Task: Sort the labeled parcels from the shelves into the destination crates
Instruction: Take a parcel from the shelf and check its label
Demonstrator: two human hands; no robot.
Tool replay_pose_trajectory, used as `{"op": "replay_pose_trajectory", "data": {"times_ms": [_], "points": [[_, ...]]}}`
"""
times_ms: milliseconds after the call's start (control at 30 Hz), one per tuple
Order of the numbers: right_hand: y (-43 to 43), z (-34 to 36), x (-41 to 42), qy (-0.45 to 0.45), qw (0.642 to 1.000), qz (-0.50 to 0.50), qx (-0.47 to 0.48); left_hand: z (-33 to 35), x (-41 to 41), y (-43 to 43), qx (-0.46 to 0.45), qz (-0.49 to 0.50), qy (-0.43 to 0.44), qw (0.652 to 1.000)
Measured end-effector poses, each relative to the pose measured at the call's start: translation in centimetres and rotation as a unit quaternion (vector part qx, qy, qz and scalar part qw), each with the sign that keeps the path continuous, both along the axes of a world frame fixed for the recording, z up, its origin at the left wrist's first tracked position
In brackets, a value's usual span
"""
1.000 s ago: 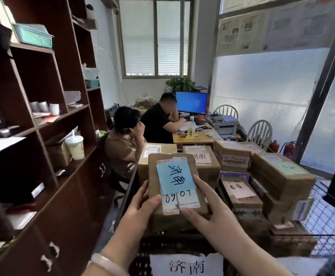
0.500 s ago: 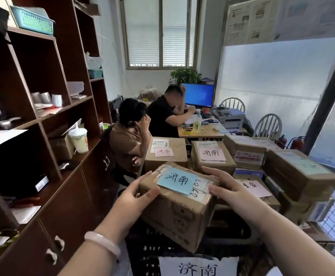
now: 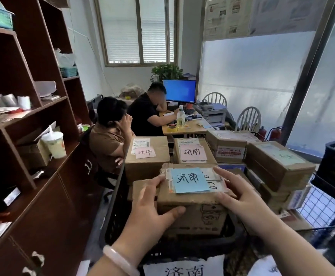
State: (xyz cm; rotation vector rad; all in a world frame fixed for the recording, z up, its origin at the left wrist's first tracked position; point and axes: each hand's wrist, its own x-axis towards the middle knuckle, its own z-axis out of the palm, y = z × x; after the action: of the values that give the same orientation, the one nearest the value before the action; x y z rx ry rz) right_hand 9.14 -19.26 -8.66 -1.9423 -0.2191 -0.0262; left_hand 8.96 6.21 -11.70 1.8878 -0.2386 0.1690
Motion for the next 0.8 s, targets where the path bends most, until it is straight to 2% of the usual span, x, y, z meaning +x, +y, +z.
{"op": "replay_pose_trajectory", "data": {"times_ms": [67,167,367,633,800], "points": [[-0.6,-0.4,-0.4,-0.019,0.999,-0.008,-0.045,-0.4,0.2,-1.1,0.038,-0.009,-0.019,0.999],[-1.6,-0.6,-0.9,-0.029,0.998,-0.041,-0.024,-0.1,0.1,-2.4,0.078,-0.019,-0.033,0.996],[-3.1,-0.8,-1.6,-0.091,0.991,-0.085,-0.049,0.6,-0.8,-2.5,0.121,-0.01,-0.047,0.991],[-2.7,-0.7,-0.3,-0.098,0.989,-0.073,-0.079,1.1,-0.6,-1.8,0.084,-0.013,-0.004,0.996],[-2.5,-1.0,0.8,-0.077,0.99,-0.073,-0.09,0.5,0.8,-2.1,0.109,0.0,-0.011,0.994]]}}
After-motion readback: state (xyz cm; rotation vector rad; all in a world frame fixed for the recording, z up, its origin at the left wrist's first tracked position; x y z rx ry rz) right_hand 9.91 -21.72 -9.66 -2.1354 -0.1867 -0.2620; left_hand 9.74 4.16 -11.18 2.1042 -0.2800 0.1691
